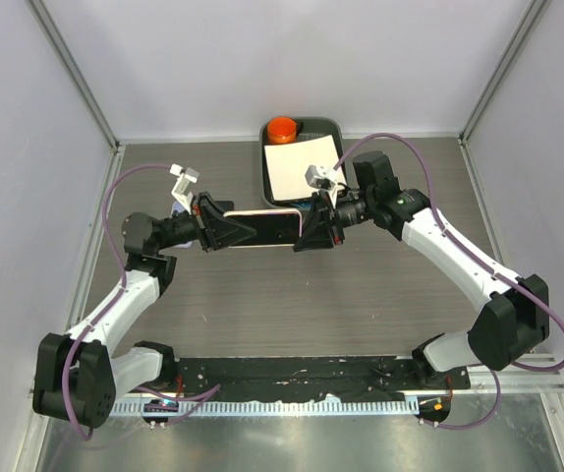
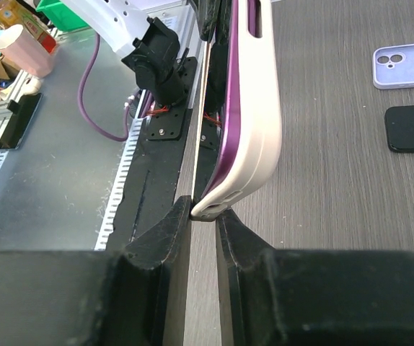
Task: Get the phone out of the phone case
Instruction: Remove the phone case from the phone.
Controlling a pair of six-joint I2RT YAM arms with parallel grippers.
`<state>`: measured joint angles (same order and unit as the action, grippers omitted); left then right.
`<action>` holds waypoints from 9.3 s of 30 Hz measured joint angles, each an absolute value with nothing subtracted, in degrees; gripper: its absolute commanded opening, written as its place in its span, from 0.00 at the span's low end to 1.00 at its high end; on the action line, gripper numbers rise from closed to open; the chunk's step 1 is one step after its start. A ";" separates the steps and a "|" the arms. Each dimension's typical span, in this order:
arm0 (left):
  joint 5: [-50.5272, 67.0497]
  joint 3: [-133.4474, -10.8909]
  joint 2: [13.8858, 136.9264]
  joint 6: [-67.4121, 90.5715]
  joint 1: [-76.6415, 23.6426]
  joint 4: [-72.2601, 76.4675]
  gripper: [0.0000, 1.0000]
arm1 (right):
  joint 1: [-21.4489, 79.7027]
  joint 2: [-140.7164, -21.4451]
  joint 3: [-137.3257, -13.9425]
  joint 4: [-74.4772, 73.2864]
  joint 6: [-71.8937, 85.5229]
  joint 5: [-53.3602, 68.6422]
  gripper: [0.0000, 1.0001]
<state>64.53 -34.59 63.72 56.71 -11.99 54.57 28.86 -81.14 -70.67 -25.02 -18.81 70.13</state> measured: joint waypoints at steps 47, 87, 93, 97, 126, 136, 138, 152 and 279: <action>67.59 -38.24 64.64 52.56 -15.03 45.80 0.00 | 29.08 -73.73 -61.58 -16.73 -21.21 69.14 0.17; 75.00 -38.37 67.37 53.60 -18.13 44.16 0.00 | 29.36 -71.59 -66.11 -37.89 -39.40 68.86 0.16; 73.36 -37.26 67.77 60.99 -18.04 53.19 0.00 | 29.47 -71.61 -66.11 -35.31 -36.51 68.58 0.16; 72.60 -36.71 67.90 63.94 -18.04 57.21 0.00 | 29.52 -71.77 -66.11 -34.09 -35.27 68.66 0.16; 68.97 -34.96 68.20 70.15 -16.97 64.97 0.00 | 26.94 -73.52 -62.83 -19.88 -21.78 69.67 0.16; 66.00 -34.79 68.20 71.05 -16.95 65.39 0.00 | 24.05 -75.70 -61.91 -10.76 -14.26 75.94 0.17; 65.98 -34.79 68.20 71.46 -16.95 65.65 0.00 | 23.73 -76.58 -61.91 -9.41 -12.82 78.11 0.16; 66.06 -34.33 68.20 72.88 -16.97 65.98 0.00 | 23.11 -81.43 -61.91 -2.87 -5.48 86.98 0.17; 62.08 -30.70 65.63 62.13 -13.47 59.18 0.01 | 28.45 -82.67 -46.92 63.02 62.54 45.63 0.35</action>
